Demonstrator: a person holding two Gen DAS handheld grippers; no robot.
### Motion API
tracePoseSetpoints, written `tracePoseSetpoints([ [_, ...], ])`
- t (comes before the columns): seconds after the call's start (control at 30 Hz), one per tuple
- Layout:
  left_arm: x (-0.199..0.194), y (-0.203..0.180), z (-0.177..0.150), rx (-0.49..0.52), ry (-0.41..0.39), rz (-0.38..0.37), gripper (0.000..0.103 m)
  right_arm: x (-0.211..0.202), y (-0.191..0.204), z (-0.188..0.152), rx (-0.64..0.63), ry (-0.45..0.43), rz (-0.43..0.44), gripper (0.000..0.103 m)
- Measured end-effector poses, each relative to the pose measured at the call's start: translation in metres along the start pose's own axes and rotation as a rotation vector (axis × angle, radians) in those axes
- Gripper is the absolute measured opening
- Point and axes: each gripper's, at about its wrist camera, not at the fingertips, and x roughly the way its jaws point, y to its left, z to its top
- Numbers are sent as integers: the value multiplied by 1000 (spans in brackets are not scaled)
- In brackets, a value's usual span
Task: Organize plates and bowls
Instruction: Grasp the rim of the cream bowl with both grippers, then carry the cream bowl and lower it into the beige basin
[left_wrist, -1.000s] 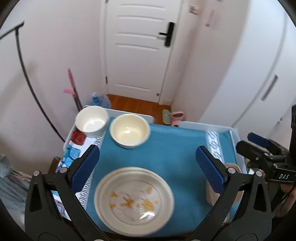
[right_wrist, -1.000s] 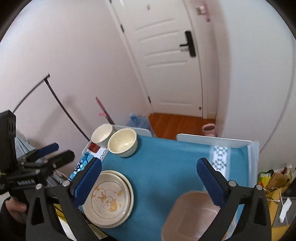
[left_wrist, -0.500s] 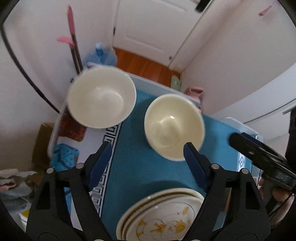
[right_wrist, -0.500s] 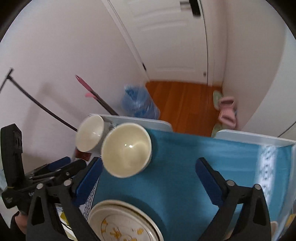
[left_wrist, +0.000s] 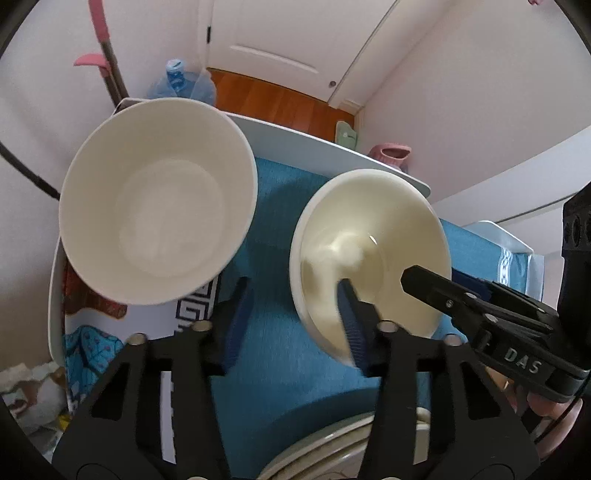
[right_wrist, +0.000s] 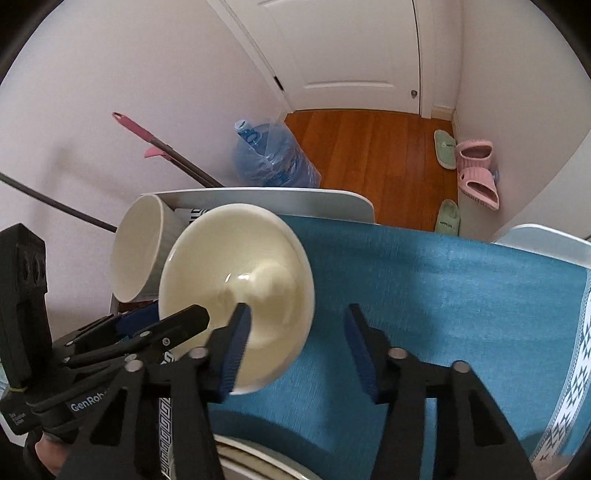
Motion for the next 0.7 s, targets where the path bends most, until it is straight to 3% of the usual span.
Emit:
tracePoseSetpoints([
  [0.03, 4, 1, 4, 7, -1, 2, 20, 2, 0, 0, 0, 7, 3, 31],
  [0.07, 4, 1, 6, 13, -1, -5, 14, 3, 1, 0, -3, 10, 3, 25],
  [0.13, 4, -1, 7, 26, -3, -1, 13, 6, 2, 0, -7, 13, -8, 15],
  [0.47, -4, -10, 8, 87, -19, 41, 13, -1, 5, 3, -3, -10, -19, 15],
  [0.7, -25, -26, 9, 143, -58, 31, 13, -30, 5, -4, 11, -59, -27, 15],
])
